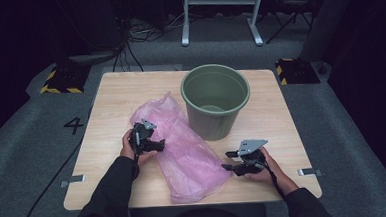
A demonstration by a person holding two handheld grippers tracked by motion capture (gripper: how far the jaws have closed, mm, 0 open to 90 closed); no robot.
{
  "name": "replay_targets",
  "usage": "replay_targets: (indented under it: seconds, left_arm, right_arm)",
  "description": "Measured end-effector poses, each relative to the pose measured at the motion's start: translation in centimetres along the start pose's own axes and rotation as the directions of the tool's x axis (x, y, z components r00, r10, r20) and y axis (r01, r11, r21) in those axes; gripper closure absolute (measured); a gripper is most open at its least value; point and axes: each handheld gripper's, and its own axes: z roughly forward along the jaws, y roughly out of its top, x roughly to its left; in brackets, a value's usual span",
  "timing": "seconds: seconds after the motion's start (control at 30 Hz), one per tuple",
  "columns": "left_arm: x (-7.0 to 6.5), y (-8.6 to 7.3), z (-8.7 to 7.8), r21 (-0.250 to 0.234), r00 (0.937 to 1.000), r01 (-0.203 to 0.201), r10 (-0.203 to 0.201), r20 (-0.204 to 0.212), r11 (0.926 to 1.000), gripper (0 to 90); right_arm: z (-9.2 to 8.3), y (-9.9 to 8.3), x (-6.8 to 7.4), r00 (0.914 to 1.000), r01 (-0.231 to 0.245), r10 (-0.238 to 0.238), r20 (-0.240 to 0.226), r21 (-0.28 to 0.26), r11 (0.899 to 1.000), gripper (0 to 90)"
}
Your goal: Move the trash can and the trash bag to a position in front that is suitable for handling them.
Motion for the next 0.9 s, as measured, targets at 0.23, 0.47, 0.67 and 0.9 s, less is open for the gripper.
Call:
replay_targets:
  seconds: [0.23, 0.47, 0.67, 0.9]
  left_arm:
    - [1.0, -0.8, 0.2, -0.039, 0.9967, 0.051, -0.048, 0.066, 0.9979, 15.7]
    - [1.2, -0.9, 0.6, -0.079, 0.997, 0.049, -0.044, 0.064, 0.9956, 18.0]
    - [1.2, -0.9, 0.5, -0.075, 0.9965, 0.029, -0.023, 0.081, 0.9967, 19.6]
    - [1.3, -0.9, 0.4, -0.076, 0.9958, 0.019, -0.012, 0.091, 0.9969, 20.2]
  right_arm:
    - [0.0, 0.0, -0.1, 1.0, -0.002, 0.002, 0.008, 0.002, 1.0, 45.3]
    - [0.0, 0.0, -0.1, 0.9999, -0.006, 0.006, 0.014, 0.002, 1.0, 43.3]
    - [0.1, 0.0, -0.1, 0.9996, -0.016, 0.016, 0.025, 0.007, 1.0, 35.5]
    - [-0.1, -0.1, -0.3, 0.9996, -0.024, 0.023, 0.018, 0.007, 1.0, 24.4]
